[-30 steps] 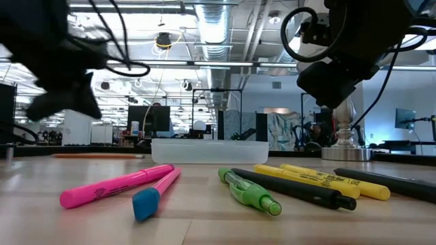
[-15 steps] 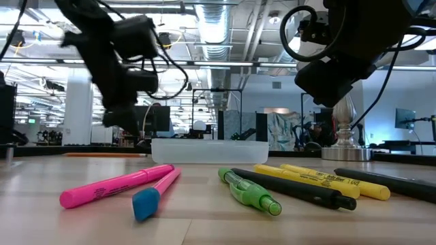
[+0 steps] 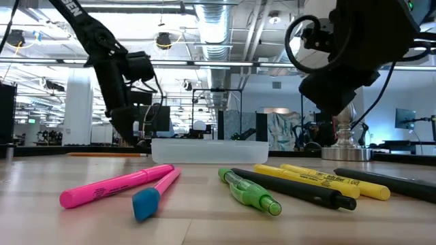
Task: Pick & place school supplies into a supply box
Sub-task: Put the orange pencil into the transparent supply box
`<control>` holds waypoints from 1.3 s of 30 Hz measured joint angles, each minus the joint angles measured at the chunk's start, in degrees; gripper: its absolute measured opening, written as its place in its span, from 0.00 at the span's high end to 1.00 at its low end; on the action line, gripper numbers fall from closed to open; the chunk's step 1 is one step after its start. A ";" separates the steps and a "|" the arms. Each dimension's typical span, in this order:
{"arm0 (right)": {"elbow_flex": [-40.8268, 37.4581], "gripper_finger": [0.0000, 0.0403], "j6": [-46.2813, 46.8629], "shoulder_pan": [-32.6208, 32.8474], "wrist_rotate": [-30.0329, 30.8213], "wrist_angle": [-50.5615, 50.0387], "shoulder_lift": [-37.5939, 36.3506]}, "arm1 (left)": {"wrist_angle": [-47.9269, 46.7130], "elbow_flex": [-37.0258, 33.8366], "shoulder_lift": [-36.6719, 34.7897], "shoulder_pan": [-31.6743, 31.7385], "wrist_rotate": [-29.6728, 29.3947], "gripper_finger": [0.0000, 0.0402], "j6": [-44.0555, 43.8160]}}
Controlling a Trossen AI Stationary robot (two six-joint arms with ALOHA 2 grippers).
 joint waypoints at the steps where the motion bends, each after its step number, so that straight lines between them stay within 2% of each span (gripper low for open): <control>1: -0.06 0.71 0.01 -0.02 -0.08 0.05 0.00 | -0.36 0.00 0.00 0.60 -0.02 0.42 0.44; 14: -0.10 0.71 0.01 -0.04 -0.10 0.23 0.00 | -4.69 0.00 -0.02 1.29 0.02 0.42 3.55; 19: -0.10 0.71 0.01 -0.04 -0.12 0.23 0.00 | -4.63 -0.04 -0.02 1.29 3.14 0.42 6.17; 30: -0.10 0.71 -0.01 -0.04 -0.12 0.43 0.00 | -4.69 -0.48 0.08 3.59 5.15 0.42 6.71; 39: -0.10 0.71 -0.04 -0.07 -0.12 0.43 0.00 | -4.28 0.15 8.48 3.92 5.55 0.43 6.37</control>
